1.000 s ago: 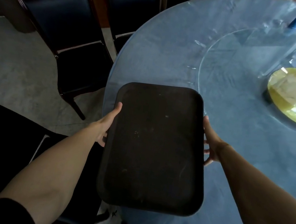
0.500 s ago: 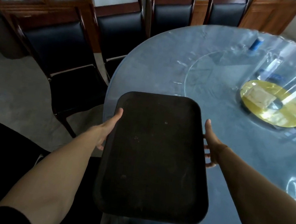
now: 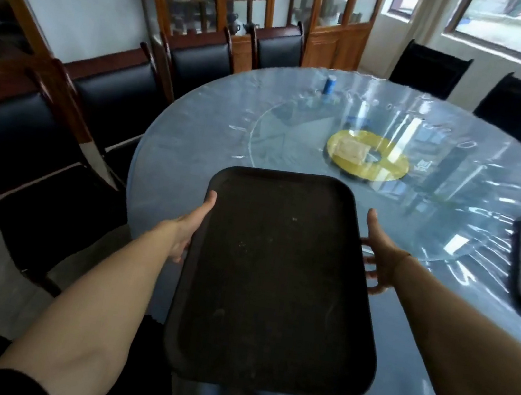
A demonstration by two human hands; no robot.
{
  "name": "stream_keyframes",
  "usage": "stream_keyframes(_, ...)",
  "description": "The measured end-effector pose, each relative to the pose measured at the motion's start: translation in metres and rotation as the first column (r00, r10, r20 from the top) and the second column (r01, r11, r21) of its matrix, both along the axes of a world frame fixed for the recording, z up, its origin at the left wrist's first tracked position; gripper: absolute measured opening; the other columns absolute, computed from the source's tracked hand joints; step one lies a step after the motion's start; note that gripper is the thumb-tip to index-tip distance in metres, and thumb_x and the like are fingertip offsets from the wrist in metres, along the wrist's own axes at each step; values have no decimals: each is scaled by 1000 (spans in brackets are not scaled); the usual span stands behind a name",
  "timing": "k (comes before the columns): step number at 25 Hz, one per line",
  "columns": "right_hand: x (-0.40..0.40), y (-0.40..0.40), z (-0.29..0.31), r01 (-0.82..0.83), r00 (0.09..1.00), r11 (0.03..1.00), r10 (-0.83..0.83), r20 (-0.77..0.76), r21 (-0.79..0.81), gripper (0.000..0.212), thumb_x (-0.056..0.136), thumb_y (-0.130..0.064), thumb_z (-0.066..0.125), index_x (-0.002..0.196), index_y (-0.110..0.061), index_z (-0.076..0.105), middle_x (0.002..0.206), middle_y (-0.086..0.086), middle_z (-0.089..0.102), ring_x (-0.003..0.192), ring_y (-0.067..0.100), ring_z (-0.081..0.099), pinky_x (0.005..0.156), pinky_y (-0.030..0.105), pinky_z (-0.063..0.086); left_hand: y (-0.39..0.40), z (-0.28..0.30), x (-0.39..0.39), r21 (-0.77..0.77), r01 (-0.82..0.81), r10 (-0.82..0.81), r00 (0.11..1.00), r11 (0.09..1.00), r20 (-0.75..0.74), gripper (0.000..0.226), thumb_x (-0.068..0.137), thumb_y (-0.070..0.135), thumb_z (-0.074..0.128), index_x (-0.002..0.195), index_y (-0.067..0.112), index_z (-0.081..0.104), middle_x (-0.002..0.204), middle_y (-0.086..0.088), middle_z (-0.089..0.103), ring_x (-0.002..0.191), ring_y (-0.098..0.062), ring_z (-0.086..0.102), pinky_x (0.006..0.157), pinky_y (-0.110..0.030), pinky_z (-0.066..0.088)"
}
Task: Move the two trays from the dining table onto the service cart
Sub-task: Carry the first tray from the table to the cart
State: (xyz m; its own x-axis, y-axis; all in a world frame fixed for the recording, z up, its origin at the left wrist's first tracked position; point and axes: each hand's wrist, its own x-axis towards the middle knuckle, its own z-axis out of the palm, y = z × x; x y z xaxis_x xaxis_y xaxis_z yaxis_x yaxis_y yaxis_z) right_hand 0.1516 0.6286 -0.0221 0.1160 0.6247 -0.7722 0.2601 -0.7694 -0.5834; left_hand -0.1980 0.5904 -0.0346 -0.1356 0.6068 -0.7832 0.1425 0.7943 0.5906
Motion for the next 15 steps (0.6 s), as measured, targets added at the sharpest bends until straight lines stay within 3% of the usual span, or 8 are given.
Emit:
stream_keyframes(3,36,-25,13,86,996,996,-87,25,33,96,72,-94,17,126,-23,53,127,9,53,114,34,48,87,52,38,10,5,30,18,104,-105,994,994,16,121,39,106,30,123,28,66,124,-4,65,110,-24,57,77,-40,44)
stream_keyframes(8,110,-80,33,257,966,963,-258,6,84,90,73,-94,17,116,-27,59,112,7,56,100,29,52,73,45,42,22,12,100,45,289,-289,957,956,-3,115,49,106,29,124,27,65,125,-5,62,111,-24,55,75,-41,45)
stream_keyframes(12,178,-141,44,378,925,918,-380,-14,117,90,69,-96,21,107,-26,63,112,8,58,100,31,54,86,51,41,16,27,178,90,427,-429,903,900,12,116,45,106,30,127,30,63,130,-5,60,116,-25,53,76,-42,45)
stream_keyframes(15,233,-196,53,486,873,861,-487,-33,148,92,68,-97,22,113,-27,61,113,9,59,110,33,53,89,53,41,-2,37,249,114,544,-548,837,831,-1,123,36,105,32,124,27,66,128,-7,61,118,-25,52,79,-41,44)
